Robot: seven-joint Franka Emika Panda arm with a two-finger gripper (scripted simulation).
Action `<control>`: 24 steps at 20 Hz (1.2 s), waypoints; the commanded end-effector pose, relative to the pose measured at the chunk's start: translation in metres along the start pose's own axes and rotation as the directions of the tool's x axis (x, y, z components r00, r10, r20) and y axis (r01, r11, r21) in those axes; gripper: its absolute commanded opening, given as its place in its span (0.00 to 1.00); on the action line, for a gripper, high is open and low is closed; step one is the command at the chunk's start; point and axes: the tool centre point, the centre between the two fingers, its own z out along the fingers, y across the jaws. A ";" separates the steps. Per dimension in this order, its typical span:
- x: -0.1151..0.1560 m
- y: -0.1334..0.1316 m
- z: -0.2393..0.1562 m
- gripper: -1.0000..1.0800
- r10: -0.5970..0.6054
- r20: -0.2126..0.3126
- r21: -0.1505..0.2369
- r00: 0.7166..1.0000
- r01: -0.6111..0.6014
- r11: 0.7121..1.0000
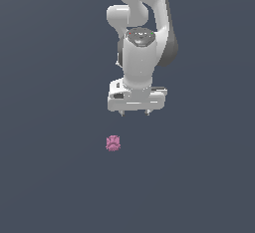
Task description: Pick up the object and move it to a goal position.
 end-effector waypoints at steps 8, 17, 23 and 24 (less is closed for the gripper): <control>0.007 0.010 0.009 0.96 -0.007 0.006 -0.001 1.000 0.007 1.000; 0.029 0.049 0.049 0.96 -0.027 0.032 0.001 0.999 0.027 1.000; 0.041 0.079 0.080 0.96 -0.042 0.049 0.005 0.998 0.042 0.999; 0.042 0.082 0.084 0.96 -0.044 0.051 0.005 0.998 0.043 0.999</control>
